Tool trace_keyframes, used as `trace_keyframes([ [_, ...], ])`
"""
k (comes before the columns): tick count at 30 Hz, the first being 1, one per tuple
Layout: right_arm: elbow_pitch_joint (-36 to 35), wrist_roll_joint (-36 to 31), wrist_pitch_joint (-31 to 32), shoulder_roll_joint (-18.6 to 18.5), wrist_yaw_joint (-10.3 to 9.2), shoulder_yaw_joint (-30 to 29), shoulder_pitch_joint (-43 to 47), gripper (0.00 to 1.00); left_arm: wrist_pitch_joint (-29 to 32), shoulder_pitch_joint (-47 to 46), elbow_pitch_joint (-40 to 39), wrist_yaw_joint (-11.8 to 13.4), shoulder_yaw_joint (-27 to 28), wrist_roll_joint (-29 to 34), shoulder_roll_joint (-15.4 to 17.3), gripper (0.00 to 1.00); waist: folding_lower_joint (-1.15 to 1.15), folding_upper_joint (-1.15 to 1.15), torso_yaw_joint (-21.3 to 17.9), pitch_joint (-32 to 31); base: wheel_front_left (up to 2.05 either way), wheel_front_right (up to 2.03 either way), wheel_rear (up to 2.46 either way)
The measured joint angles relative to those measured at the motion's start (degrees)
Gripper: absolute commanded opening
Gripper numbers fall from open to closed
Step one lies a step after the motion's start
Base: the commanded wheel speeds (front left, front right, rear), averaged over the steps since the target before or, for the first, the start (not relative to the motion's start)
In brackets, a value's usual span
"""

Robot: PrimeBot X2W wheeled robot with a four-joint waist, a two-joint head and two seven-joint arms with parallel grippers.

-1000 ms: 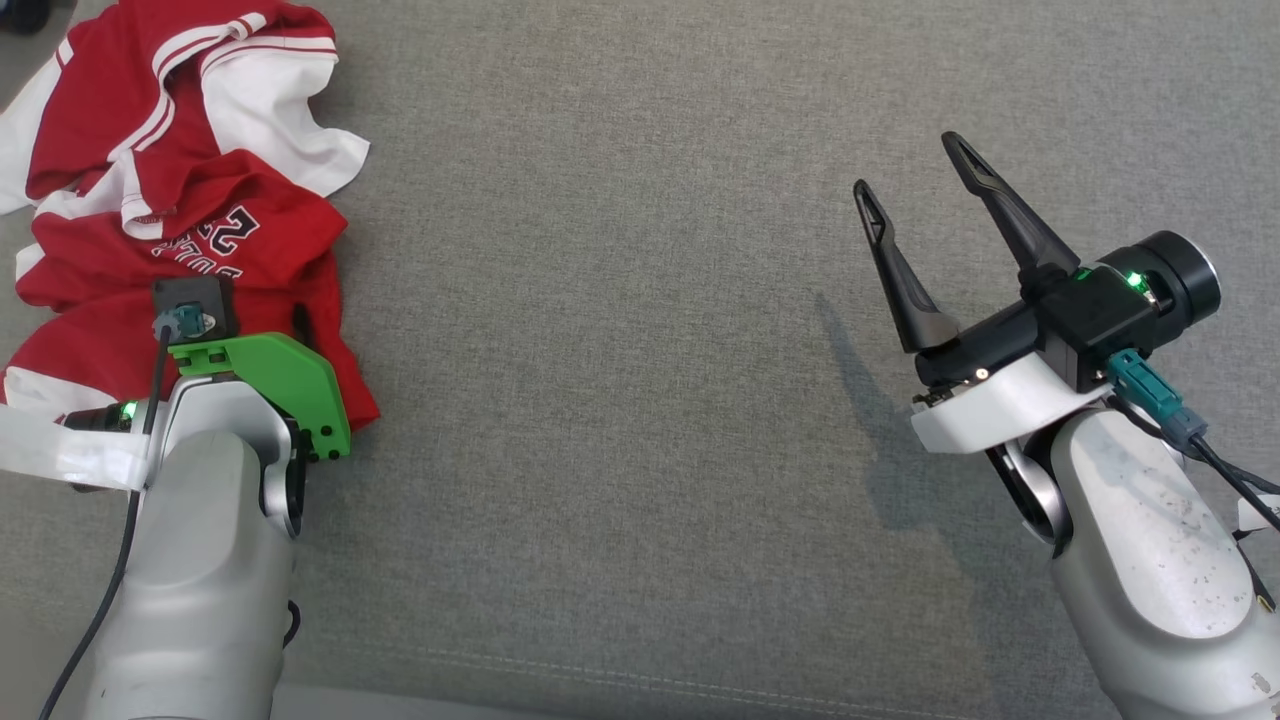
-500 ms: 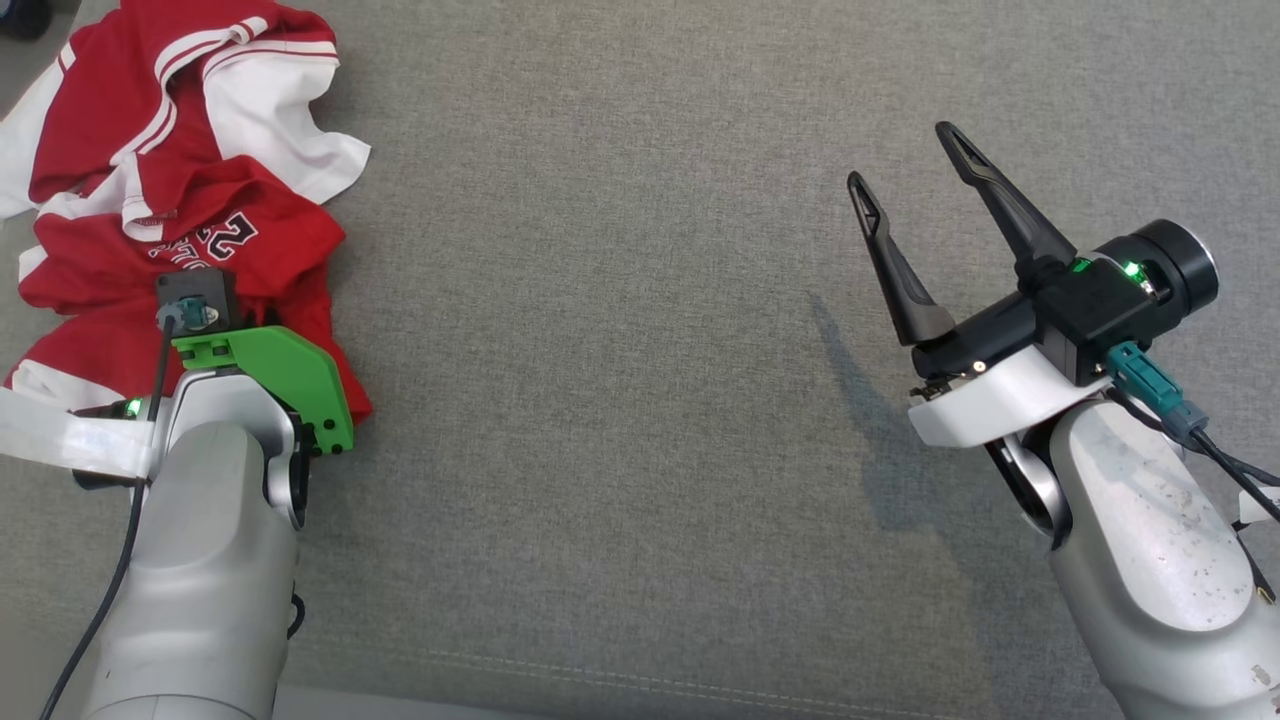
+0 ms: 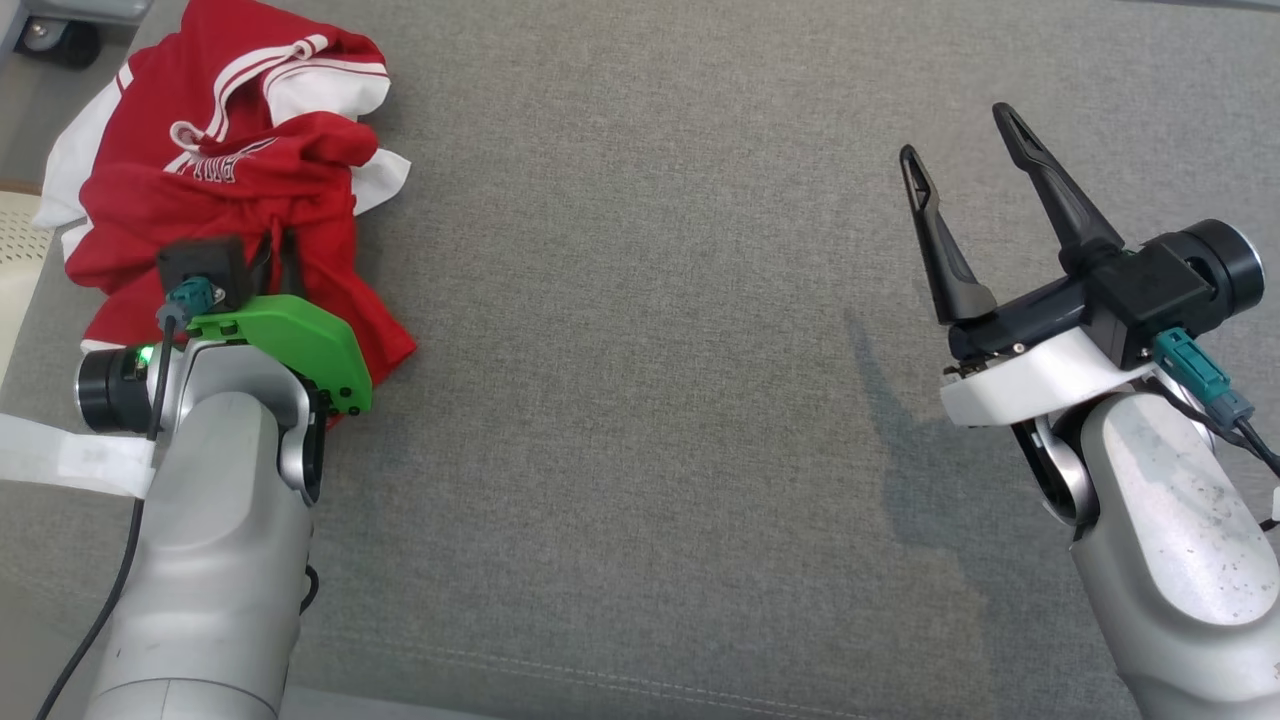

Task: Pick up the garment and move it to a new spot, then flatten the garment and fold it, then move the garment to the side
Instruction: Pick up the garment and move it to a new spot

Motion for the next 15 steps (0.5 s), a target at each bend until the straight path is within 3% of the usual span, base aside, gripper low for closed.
trace_keyframes([
  [4,-0.01,0.23,0.00,0.30,-0.53,-0.68,0.39,1.00,-2.82,-0.19,-1.67,-1.75,-1.38,0.00,-0.09,0.00,0.00,0.00,0.17,-1.29,0.00,0.00,0.00],
  [15,-0.01,2.26,0.00,2.08,-1.92,-1.32,3.49,1.00,-3.50,-0.71,-7.98,-6.55,-6.95,-0.14,-0.14,0.00,0.00,0.00,-2.17,-5.03,0.00,0.00,0.00],
])
